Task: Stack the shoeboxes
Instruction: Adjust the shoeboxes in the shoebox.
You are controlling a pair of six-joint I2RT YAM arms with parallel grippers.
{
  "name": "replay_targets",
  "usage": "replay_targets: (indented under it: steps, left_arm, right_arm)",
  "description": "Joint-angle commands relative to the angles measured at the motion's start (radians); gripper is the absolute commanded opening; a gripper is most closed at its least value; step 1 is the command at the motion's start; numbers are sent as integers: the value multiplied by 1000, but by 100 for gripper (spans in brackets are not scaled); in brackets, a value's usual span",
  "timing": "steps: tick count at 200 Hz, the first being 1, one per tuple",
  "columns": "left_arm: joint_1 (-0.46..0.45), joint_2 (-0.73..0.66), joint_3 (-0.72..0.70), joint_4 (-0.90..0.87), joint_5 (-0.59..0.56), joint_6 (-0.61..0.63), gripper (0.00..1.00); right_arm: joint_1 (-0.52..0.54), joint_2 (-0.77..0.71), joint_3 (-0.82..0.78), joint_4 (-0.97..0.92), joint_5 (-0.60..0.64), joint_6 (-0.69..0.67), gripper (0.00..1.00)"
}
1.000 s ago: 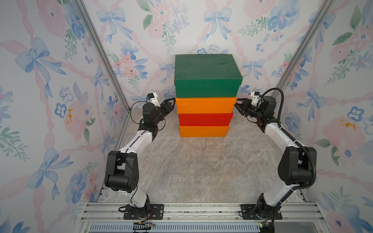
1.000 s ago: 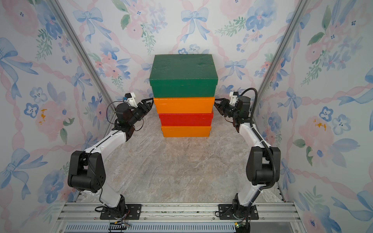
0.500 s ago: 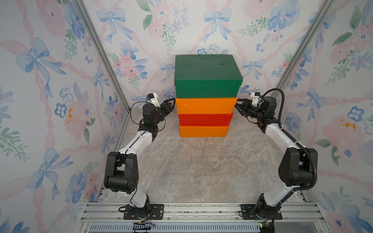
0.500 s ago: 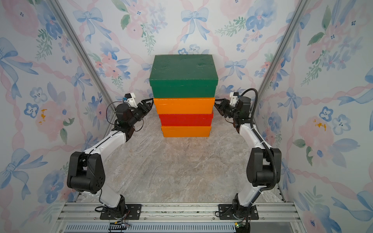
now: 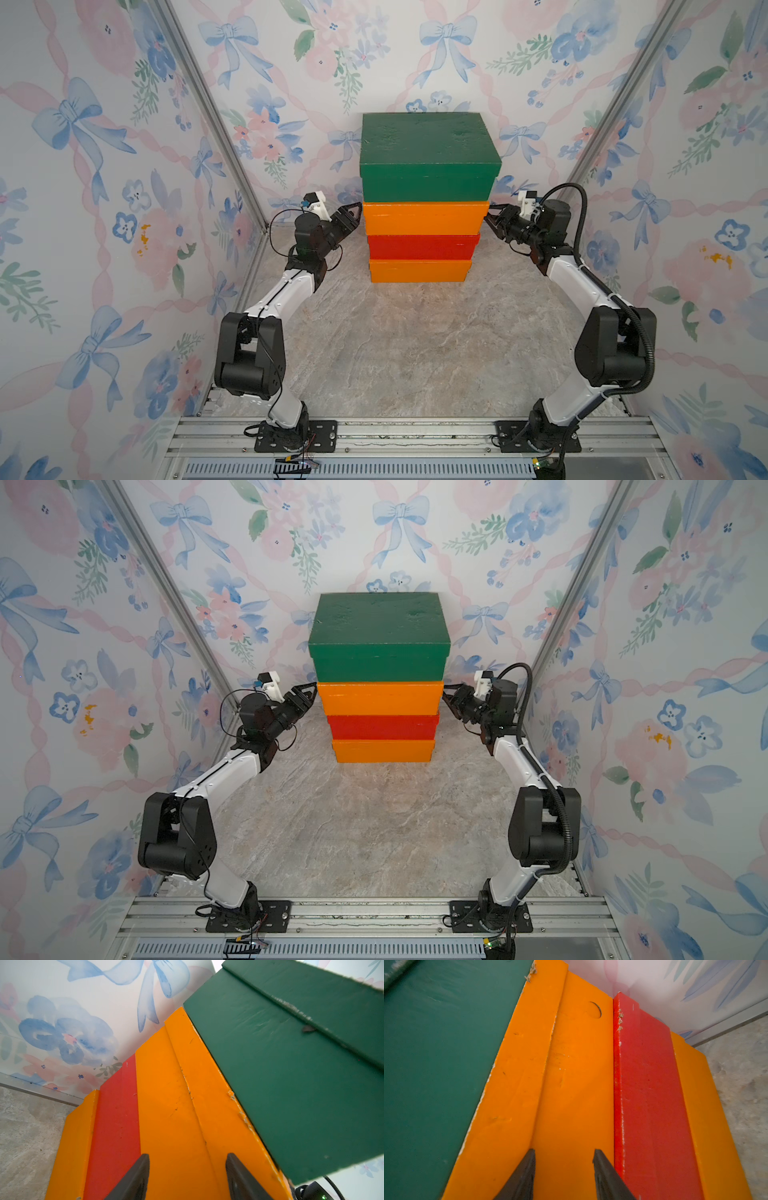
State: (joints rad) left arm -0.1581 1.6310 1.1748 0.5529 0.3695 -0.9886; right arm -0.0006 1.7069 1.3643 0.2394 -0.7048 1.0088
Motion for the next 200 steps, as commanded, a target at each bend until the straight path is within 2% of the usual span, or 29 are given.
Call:
replay_targets:
  steps: [1, 56, 123, 163, 200]
  left_arm:
    - [-53, -34, -9, 22, 91, 36, 62]
    - [-54, -36, -7, 23, 92, 39, 62]
    - [-50, -45, -20, 23, 86, 42, 64]
    - [-43, -49, -26, 24, 84, 41, 71]
    - [-18, -53, -30, 23, 88, 37, 75]
  right_arm:
    - [31, -47, -16, 36, -97, -21, 46]
    - [24, -46, -25, 39, -97, -19, 47]
    - [17, -47, -30, 37, -97, -20, 54]
    - [7, -46, -30, 29, -97, -24, 63]
    - [-9, -46, -30, 17, -97, -29, 67]
